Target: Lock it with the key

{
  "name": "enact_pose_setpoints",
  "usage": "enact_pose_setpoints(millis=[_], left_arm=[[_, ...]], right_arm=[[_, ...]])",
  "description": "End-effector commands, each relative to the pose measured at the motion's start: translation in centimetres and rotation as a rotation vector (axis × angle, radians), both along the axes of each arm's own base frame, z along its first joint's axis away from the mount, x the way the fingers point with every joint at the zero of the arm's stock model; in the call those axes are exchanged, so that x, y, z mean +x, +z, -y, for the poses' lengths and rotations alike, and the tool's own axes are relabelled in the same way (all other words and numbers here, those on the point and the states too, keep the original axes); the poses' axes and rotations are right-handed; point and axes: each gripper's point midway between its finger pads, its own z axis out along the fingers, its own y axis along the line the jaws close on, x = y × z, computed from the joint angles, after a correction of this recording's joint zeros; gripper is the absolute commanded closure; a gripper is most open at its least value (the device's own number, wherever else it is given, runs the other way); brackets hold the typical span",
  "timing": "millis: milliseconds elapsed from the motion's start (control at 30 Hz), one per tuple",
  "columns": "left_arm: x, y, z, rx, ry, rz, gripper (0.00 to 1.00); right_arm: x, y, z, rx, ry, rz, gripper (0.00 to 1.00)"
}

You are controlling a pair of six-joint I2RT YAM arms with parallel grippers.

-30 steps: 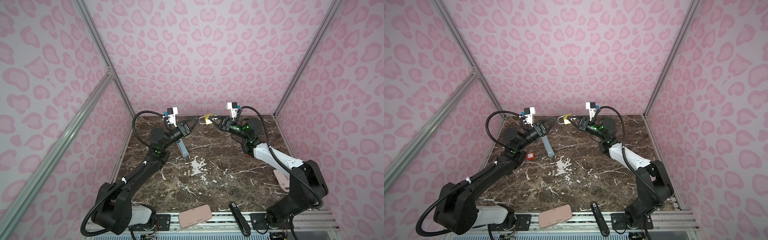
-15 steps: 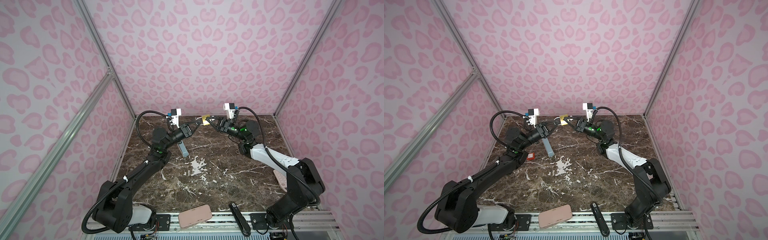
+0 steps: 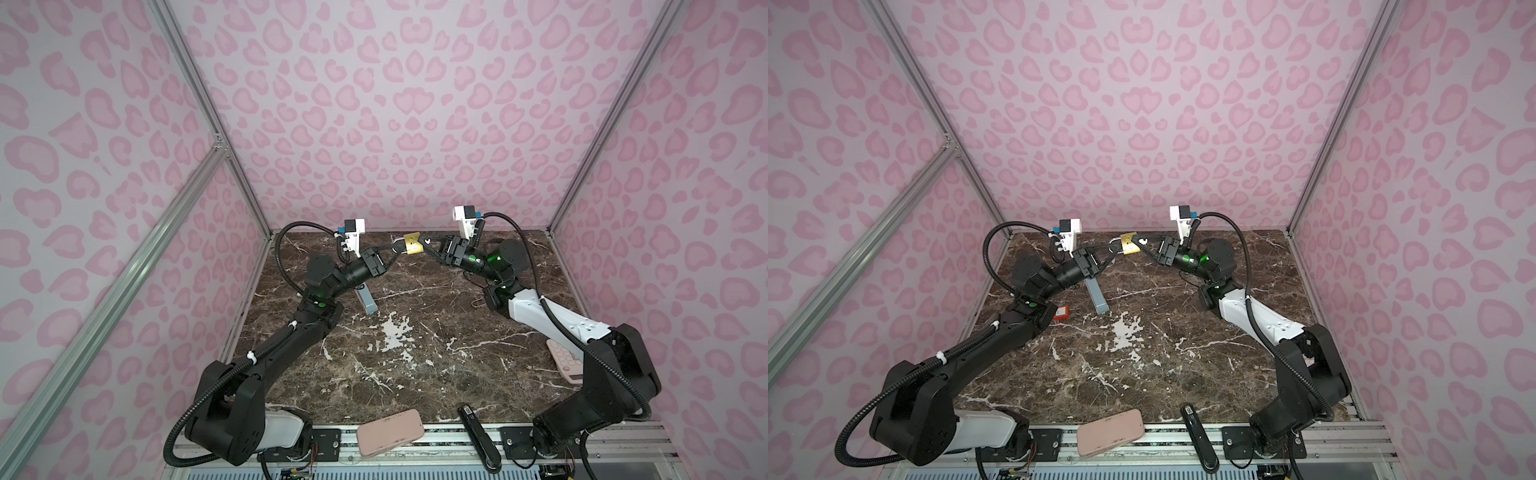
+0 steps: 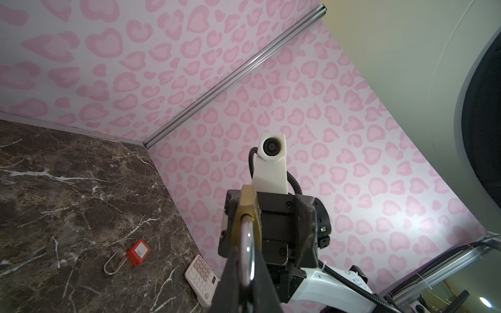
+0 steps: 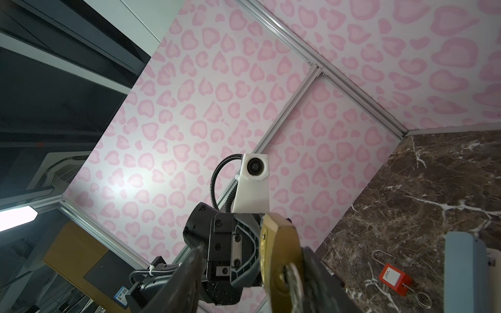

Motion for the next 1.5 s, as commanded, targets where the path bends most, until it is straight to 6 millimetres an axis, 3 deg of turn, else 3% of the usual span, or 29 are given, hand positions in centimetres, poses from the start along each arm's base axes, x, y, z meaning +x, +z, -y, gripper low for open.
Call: enact_pose_setpoints(millis=[0, 100, 467, 1200, 1467], left_arm=[[-0.1, 1.1, -0.1, -0.017, 0.004, 0.048, 0.96], [-0.1, 1.2, -0.1, -0.021, 0.001, 0.05, 0.96], [-0.2, 1.3, -0.2, -0.022, 0.002, 0.049, 0.96], [0.0, 1.2, -0.4, -0.023, 0.012, 0.042, 0.96], [0.2, 1.4, -0.7, -0.031, 0.023, 0.046, 0.96]], right_arm=[[-0.5, -0.3, 0.3, -0.016, 0.021, 0.023, 0.42], [-0.6, -0.4, 0.4, -0.021, 0.026, 0.022, 0.46], [-0.5, -0.3, 0.6, -0.012, 0.021, 0.022, 0.78], [-0.1, -0.6, 1.1, -0.013, 0.013, 0.01, 1.0], [0.2, -0.4, 1.7, 0.005, 0.004, 0.002, 1.0]])
